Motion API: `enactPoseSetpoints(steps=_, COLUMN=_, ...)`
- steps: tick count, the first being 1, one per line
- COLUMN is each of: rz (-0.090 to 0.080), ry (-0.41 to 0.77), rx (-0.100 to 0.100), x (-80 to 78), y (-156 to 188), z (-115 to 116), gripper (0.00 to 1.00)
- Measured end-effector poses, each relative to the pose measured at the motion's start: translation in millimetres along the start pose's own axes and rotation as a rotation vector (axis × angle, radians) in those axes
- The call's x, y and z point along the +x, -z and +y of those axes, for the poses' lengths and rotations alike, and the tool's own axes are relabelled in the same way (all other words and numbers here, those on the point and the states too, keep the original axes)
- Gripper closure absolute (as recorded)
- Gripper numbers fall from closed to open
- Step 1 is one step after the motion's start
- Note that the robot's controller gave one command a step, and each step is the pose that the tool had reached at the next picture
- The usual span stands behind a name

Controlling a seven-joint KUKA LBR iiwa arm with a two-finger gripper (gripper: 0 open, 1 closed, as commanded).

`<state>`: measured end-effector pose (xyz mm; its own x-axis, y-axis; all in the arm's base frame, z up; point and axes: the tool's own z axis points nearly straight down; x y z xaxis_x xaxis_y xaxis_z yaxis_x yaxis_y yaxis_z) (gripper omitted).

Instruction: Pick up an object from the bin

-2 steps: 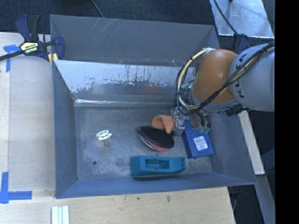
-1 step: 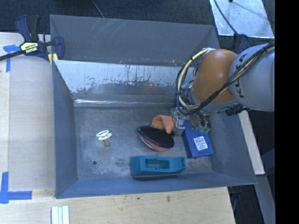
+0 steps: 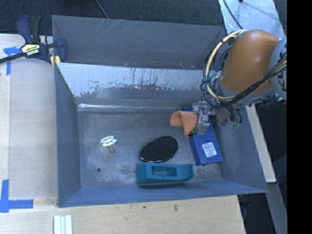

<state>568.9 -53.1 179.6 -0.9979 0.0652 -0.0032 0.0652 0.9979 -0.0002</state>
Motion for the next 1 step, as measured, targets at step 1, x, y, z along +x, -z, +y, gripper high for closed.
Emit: enactPoseSetpoints(steps=1, rz=0.0, ry=0.001, rx=0.0, x=0.0, y=0.0, z=0.0, gripper=1.0)
